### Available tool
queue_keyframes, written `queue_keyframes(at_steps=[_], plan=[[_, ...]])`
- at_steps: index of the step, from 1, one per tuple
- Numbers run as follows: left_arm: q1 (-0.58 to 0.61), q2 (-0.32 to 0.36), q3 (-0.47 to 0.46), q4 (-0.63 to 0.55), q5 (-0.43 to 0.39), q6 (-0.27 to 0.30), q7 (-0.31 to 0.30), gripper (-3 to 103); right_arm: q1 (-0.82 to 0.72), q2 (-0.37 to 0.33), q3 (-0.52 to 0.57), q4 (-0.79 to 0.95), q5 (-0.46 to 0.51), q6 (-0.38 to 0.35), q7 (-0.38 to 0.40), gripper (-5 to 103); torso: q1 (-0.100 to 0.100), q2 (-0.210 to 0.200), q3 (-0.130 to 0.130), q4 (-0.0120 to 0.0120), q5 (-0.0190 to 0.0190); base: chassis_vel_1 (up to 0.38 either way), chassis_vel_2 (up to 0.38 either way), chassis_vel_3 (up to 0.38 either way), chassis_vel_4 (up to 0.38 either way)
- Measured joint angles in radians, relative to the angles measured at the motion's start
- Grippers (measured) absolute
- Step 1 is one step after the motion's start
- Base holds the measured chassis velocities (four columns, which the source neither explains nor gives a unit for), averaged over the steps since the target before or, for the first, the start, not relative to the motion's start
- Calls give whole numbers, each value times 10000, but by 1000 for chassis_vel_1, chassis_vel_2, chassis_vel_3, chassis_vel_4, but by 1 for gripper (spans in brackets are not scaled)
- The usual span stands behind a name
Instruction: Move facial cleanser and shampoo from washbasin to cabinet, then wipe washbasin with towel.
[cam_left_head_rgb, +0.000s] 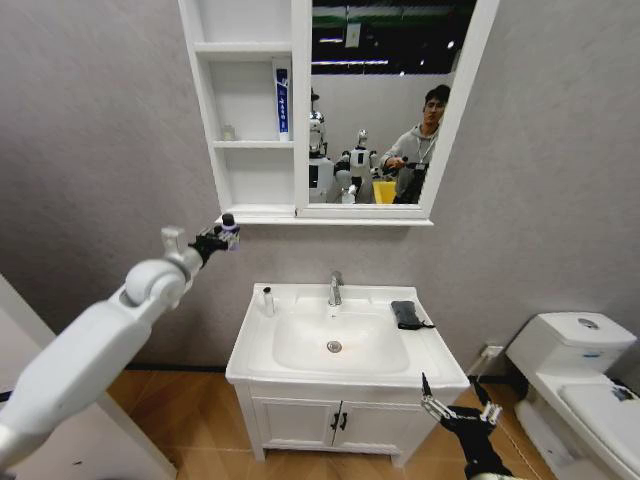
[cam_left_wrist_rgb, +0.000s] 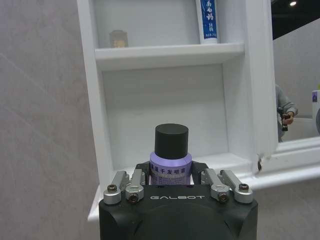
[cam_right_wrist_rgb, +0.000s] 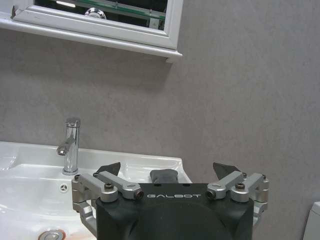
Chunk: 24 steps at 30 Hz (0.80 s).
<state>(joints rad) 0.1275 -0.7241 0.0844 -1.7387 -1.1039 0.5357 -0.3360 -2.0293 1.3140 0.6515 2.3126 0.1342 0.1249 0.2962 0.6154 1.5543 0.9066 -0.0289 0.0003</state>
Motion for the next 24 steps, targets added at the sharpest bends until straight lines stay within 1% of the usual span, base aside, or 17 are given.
queue_keyframes(at_steps=[1, 2, 3, 4, 5, 6, 7, 8, 9, 10, 12, 13, 14, 16, 19, 21, 24], plan=[[-1143, -260, 668, 562, -153, 391, -269, 43, 112, 17, -16, -65, 42, 4, 11, 100, 2, -1, 1, 0, -6, 0, 0, 0, 0], [-1922, -507, 1113, 1008, -263, 693, -496, 43, 197, 13, -16, -118, 90, 6, 15, 100, 2, -1, 0, 2, 0, 0, 0, 0, 0], [-1922, -507, 1113, 1008, -263, 693, -496, 43, 197, 13, -16, -118, 90, 6, 15, 100, 2, -1, 0, 2, 0, 0, 0, 0, 0], [-2583, -807, 1582, 1439, -352, 971, -707, 43, 280, 0, -4, -174, 153, 7, 13, 100, 0, 0, -1, 1, 6, 0, 0, 0, 0], [-3056, -1108, 1976, 1850, -449, 1237, -901, 43, 375, -28, 38, -236, 243, 10, 14, 100, 0, 0, 0, 1, 1, 0, 0, 0, 0], [-3394, -1379, 2246, 2215, -585, 1384, -1054, 43, 448, -59, 80, -278, 319, 11, 16, 100, 2, -1, 1, 5, -6, 0, 0, 0, 0], [-3394, -1379, 2246, 2215, -585, 1384, -1054, 43, 448, -59, 80, -278, 319, 11, 16, 100, 2, -1, 1, 5, -6, 0, 0, 0, 0], [-3781, -1757, 2564, 2730, -846, 1552, -1306, 43, 539, -102, 129, -319, 439, 11, 20, 100, 3, -2, 1, -2, -2, 0, 0, 0, 0], [-3974, -1966, 2719, 3023, -1031, 1636, -1435, 43, 598, -120, 153, -339, 501, 7, 24, 100, 1, -2, 1, 1, 1, 0, 0, 0, 0], [-3974, -1966, 2719, 3023, -1031, 1636, -1435, 43, 598, -120, 153, -339, 501, 7, 24, 100, 1, -2, 1, 1, 1, 0, 0, 0, 0], [-4475, -2677, 2980, 4095, -1440, 1733, -1797, 43, 730, -168, 195, -392, 672, -13, 40, 100, 2, -2, 1, -1, -1, 0, 0, 0, 0], [-4575, -2849, 3001, 4412, -1443, 1732, -1828, 43, 745, -177, 203, -406, 690, -13, 43, 100, 2, -2, 1, -2, 0, 0, 0, 0, 0], [-4575, -2849, 3001, 4412, -1443, 1732, -1828, 43, 745, -177, 203, -406, 690, -13, 43, 100, 2, -2, 1, -2, 0, 0, 0, 0, 0], [-4801, -3372, 2999, 5509, -1330, 1648, -1850, 43, 758, -205, 207, -483, 742, -6, 42, 100, 1, -2, 0, 1, -2, 0, 0, 0, 0], [-4826, -3566, 2940, 5938, -1190, 1573, -1856, 43, 748, -226, 207, -527, 744, 11, 40, 100, 2, -2, 1, 2, -4, 0, 0, 0, 0], [-4820, -3863, 2775, 6654, -713, 1377, -1753, 43, 732, -302, 207, -594, 753, 32, 37, 100, 1, -2, 1, 2, -4, 0, 0, 0, 0], [-4782, -3991, 2656, 6932, -473, 1285, -1665, 43, 731, -350, 209, -596, 781, 30, 36, 100, 1, -2, 0, 3, -3, 0, 0, 0, 0]])
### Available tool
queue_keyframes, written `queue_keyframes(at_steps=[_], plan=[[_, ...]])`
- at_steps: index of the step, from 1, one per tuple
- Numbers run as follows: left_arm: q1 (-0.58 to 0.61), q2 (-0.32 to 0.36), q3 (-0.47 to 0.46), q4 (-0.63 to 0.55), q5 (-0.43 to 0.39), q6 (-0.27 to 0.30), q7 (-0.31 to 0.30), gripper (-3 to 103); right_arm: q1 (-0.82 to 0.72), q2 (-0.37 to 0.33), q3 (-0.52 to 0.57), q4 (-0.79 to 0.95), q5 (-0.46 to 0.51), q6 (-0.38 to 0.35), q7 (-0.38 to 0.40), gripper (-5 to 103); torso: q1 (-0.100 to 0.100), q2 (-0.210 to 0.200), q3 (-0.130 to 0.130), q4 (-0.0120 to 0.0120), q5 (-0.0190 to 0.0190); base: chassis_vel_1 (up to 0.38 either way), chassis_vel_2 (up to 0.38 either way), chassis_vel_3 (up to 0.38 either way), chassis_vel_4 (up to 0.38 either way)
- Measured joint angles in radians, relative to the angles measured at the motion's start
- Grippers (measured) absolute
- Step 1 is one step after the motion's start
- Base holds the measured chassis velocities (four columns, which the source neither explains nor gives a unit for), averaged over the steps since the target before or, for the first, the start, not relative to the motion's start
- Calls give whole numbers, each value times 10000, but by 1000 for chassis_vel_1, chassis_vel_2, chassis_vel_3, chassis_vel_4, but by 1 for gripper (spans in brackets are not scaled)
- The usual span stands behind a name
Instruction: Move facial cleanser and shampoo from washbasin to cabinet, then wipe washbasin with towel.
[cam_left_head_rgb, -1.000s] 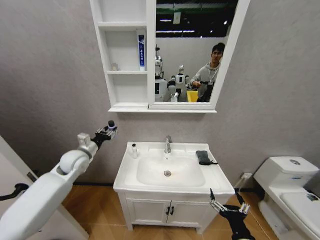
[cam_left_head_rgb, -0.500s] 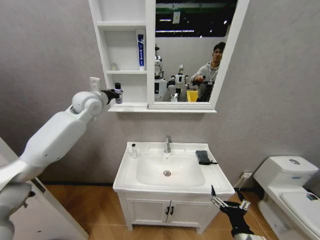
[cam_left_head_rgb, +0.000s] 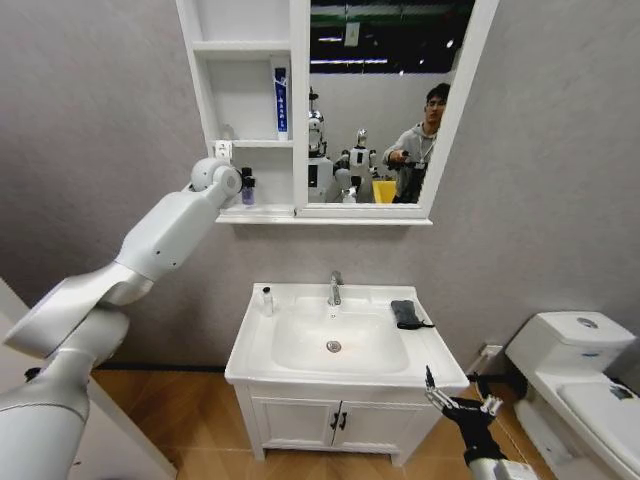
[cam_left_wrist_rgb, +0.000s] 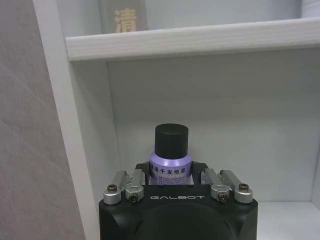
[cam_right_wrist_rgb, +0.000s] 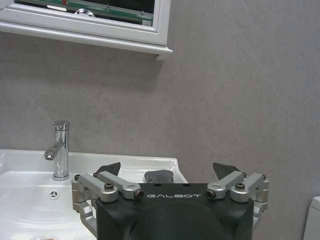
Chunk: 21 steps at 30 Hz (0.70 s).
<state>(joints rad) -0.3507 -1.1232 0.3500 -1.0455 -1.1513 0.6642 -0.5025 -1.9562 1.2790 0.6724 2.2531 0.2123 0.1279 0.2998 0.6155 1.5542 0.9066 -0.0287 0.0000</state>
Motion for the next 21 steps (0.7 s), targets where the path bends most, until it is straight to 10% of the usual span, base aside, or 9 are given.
queue_keyframes(at_steps=[8, 21], plan=[[175, -205, -348, 524, 448, -180, 299, 41, -4, -106, 42, 6, 82, -69, 8, 100, -2, 1, 0, 0, 0, 0, 0, 0, 0], [1373, 1032, -675, -2072, 84, -172, 78, 89, 17, -76, 6, -15, 66, -94, 60, 100, -1, 1, -1, -2, -1, 0, 0, 0, 0]])
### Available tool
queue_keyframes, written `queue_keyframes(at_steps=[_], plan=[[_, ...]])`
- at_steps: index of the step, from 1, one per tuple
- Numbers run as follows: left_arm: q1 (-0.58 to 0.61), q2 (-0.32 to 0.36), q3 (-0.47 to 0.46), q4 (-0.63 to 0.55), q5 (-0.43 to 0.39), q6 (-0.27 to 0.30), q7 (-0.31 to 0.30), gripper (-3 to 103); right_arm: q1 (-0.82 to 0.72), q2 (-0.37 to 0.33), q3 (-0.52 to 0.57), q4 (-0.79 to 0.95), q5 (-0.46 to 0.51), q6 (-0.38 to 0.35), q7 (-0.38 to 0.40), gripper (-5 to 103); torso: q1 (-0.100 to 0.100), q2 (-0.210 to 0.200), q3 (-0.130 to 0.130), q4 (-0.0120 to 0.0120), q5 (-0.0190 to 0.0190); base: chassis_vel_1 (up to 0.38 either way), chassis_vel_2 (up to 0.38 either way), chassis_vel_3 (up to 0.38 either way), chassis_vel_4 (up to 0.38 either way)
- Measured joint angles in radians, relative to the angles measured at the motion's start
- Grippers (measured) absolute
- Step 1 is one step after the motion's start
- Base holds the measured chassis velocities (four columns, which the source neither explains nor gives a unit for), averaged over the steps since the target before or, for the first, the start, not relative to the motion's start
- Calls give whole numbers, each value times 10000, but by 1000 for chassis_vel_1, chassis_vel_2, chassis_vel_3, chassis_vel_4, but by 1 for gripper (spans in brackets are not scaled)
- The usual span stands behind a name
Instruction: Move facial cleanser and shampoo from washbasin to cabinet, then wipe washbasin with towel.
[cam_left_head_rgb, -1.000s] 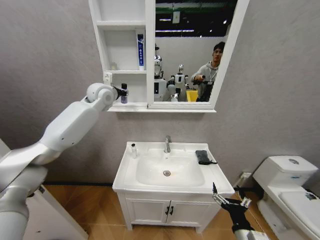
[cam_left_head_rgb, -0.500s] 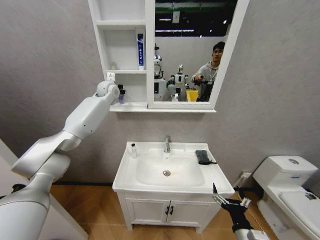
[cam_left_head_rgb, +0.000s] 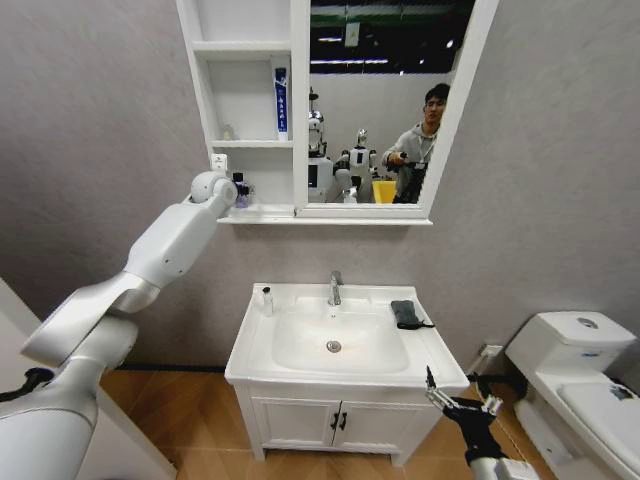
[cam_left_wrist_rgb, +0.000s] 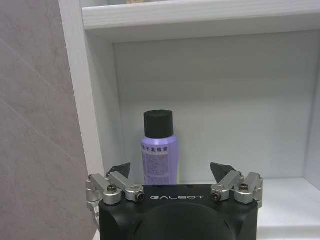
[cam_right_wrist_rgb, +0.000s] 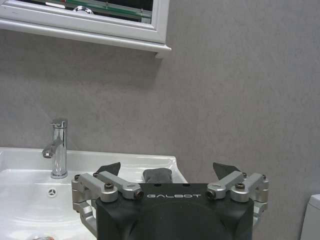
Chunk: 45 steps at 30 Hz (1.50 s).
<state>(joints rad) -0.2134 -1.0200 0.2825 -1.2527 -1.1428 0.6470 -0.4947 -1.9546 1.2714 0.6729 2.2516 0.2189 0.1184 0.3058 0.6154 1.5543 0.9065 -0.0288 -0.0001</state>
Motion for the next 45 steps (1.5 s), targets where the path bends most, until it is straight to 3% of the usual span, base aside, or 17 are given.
queue_keyframes(at_steps=[2, 5, 7, 11, 13, 14, 16, 17, 19, 20, 21, 23, 28, 30, 33, 38, 45], plan=[[619, 704, -324, -1580, -275, -94, 10, 97, 58, -19, -50, -2, -5, -77, 48, 100, 0, 0, 0, 1, -3, 0, 0, 0, 0], [1045, 1097, -581, -2392, -393, -296, 244, 99, 100, -15, -74, -2, 2, -130, 94, 100, -1, 2, -2, 1, 4, 0, 0, 0, 0], [2390, 2001, -1127, -3977, -664, -863, 813, 100, 155, 33, -132, -14, -4, -195, 147, 100, -2, 2, -1, 3, -8, 0, 0, 0, 0], [3807, 2608, -1789, -5140, -805, -1059, 1167, 100, 142, 70, -145, -47, -101, -195, 156, 100, -3, 3, -2, 3, 2, 0, 0, 0, 0], [5219, 2850, -2287, -5634, -285, -1476, 1635, 100, 98, 86, -118, -90, -116, -176, 187, 100, -2, 3, -1, 5, -7, 0, 0, 0, 0], [5219, 2850, -2287, -5634, -285, -1476, 1635, 100, 98, 86, -118, -90, -116, -176, 187, 100, -2, 3, -1, 5, -7, 0, 0, 0, 0], [7316, 2732, -2712, -5466, 1406, -2973, 2733, 100, 88, 55, -78, -142, -112, -151, 208, 100, -3, 3, -2, 1, 2, 0, 0, 0, 0], [7316, 2732, -2712, -5466, 1406, -2973, 2733, 100, 88, 55, -78, -142, -112, -151, 208, 100, -3, 3, -2, 1, 2, 0, 0, 0, 0], [8464, 2399, -2840, -5197, 2323, -3679, 3058, 100, 116, 46, -69, -187, -113, -151, 253, 100, 2, 1, 1, 3, -9, 0, 0, 0, 0], [8464, 2399, -2840, -5197, 2323, -3679, 3058, 100, 116, 46, -69, -187, -113, -151, 253, 100, 2, 1, 1, 3, -9, 0, 0, 0, 0], [8989, 2112, -2878, -4985, 2903, -4028, 3221, 100, 122, 39, -69, -242, -113, -151, 264, 100, 0, 1, 1, 3, 6, 0, 0, 0, 0], [9654, 1367, -2851, -4367, 3798, -4597, 3408, 100, 122, 36, -83, -394, -133, -152, 283, 100, 1, 0, 0, 3, -5, 0, 0, 0, 0], [9773, 392, -2711, -3159, 4705, -5089, 3634, 100, 122, 112, -151, -487, -205, -151, 290, 100, 0, 0, 0, -1, 1, 0, 0, 0, 0], [9435, -262, -2538, -1974, 5508, -5588, 3938, 100, 115, 204, -204, -499, -288, -151, 294, 100, 0, 1, 0, -1, 4, 0, 0, 0, 0], [9116, -831, -2462, -878, 6000, -6036, 4026, 102, 30, 324, -214, -462, -342, -152, 300, 100, 1, 0, 1, -2, 5, 0, 0, 0, 0], [8487, -2192, -2591, 1301, 6823, -6926, 3539, 98, -255, 454, -120, -361, -399, -35, 315, 100, 1, 0, 1, 1, 3, 0, 0, 0, 0], [7898, -3511, -2816, 2756, 7217, -7312, 2902, 98, -396, 447, -1, -288, -372, 65, 338, 100, 1, 0, 1, -2, 2, 0, 0, 0, 0]])
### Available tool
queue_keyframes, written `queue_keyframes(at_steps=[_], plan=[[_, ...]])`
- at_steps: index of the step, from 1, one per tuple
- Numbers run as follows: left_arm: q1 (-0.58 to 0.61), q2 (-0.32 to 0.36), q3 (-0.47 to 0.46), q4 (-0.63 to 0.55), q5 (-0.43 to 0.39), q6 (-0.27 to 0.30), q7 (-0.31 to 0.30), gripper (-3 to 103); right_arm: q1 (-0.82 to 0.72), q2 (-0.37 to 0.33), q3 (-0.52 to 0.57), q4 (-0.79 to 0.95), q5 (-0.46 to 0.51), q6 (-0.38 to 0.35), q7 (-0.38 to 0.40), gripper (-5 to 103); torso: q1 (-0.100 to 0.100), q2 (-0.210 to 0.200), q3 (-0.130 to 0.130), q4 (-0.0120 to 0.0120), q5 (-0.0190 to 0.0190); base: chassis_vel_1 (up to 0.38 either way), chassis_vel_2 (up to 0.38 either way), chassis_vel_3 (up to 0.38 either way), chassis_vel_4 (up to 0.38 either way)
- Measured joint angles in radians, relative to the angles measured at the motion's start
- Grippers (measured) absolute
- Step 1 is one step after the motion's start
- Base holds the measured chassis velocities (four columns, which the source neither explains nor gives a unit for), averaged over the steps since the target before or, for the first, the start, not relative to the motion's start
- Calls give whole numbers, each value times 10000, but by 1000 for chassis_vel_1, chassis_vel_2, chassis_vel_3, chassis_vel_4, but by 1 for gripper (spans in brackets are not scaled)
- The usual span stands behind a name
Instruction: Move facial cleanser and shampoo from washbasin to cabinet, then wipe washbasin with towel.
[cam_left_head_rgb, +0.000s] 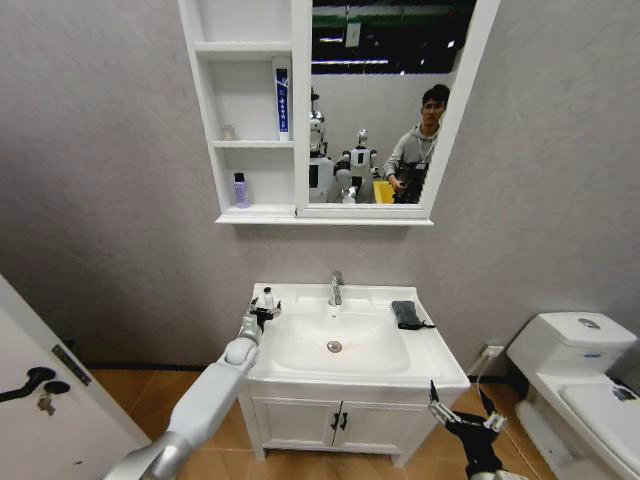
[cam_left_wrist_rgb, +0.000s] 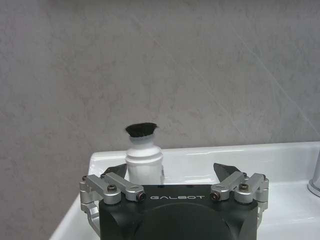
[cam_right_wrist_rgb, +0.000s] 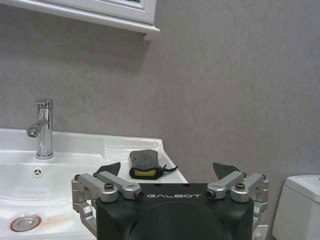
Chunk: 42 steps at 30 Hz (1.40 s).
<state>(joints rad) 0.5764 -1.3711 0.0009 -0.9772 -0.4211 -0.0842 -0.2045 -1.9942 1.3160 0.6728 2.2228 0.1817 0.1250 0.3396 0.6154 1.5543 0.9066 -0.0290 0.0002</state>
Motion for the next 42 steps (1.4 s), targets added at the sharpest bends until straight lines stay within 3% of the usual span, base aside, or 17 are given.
queue_keyframes(at_steps=[3, 6, 11, 18, 24, 26, 27, 29, 31, 32, 33, 34, 35, 38, 39, 41, 42], plan=[[-186, -381, -138, 447, 207, -2, -267, 97, 2, -5, 5, -15, 8, 30, 6, 100, 0, 0, 0, 0, 1, 0, 0, 0, 0], [-315, -659, -373, 771, 457, 25, -523, 81, 7, -11, 5, -51, 37, 64, 13, 100, 0, -1, 0, 2, 0, 0, 0, 0, 0], [-296, -595, -461, 771, 458, 82, -631, 59, 73, -61, 3, -158, 115, 122, 15, 100, 0, 0, -1, 3, -1, 0, 0, 0, 0], [-183, -266, -525, 469, 427, 110, -615, 38, 206, -149, -55, -229, 190, 121, 16, 100, 0, -1, 0, 3, -3, 0, 0, 0, 0], [222, 839, -477, -1320, 373, 511, -773, 34, 304, -178, -96, -301, 208, 106, 18, 100, 0, 0, -1, 1, -7, 0, 0, 0, 0], [511, 2013, -336, -3310, -19, 1251, -969, 34, 309, -168, -122, -315, 206, 98, 21, 100, 0, -1, 0, 8, -5, 0, 0, 0, 0], [511, 2013, -336, -3310, -19, 1251, -969, 34, 309, -168, -122, -315, 206, 98, 21, 100, 0, -1, 0, 8, -5, 0, 0, 0, 0], [569, 2652, -239, -4519, -331, 1861, -1095, 34, 315, -182, -139, -322, 196, 71, -3, 100, 0, 0, -3, 6, -4, 0, 0, 0, 0], [417, 3842, -209, -6565, -1332, 3218, -1369, 34, 360, -207, -187, -349, 178, 16, -99, 100, -2, 0, -1, 6, -9, 0, 0, 0, 0], [113, 4529, -195, -7554, -2346, 3987, -1605, 34, 407, -207, -224, -351, 173, -43, -103, 100, -1, 1, -3, 2, -1, 0, 0, 0, 0], [113, 4529, -195, -7554, -2346, 3987, -1605, 34, 407, -207, -224, -351, 173, -43, -103, 100, -1, 1, -3, 2, -1, 0, 0, 0, 0], [-416, 5325, -58, -8525, -3779, 4938, -1865, 34, 428, -191, -262, -343, 168, -85, -110, 100, -3, 1, -2, 7, 1, 0, 0, 0, 0], [-416, 5325, -58, -8525, -3779, 4938, -1865, 34, 428, -191, -262, -343, 168, -85, -110, 100, -3, 1, -2, 7, 1, 0, 0, 0, 0], [-2347, 6349, 255, -9645, -6795, 6632, -2426, 34, 437, -71, -291, -293, 118, -94, -189, 100, -4, 2, -3, 7, 5, 0, 0, 0, 0], [-2347, 6349, 255, -9645, -6795, 6632, -2426, 34, 437, -71, -291, -293, 118, -94, -189, 100, -4, 2, -3, 7, 5, 0, 0, 0, 0], [-4017, 6396, 773, -9533, -8589, 7273, -2935, 34, 403, -1, -291, -271, 59, -36, -238, 100, -1, 0, -2, 3, -6, 0, 0, 0, 0], [-4017, 6396, 773, -9533, -8589, 7273, -2935, 34, 403, -1, -291, -271, 59, -36, -238, 100, -1, 0, -2, 3, -6, 0, 0, 0, 0]])
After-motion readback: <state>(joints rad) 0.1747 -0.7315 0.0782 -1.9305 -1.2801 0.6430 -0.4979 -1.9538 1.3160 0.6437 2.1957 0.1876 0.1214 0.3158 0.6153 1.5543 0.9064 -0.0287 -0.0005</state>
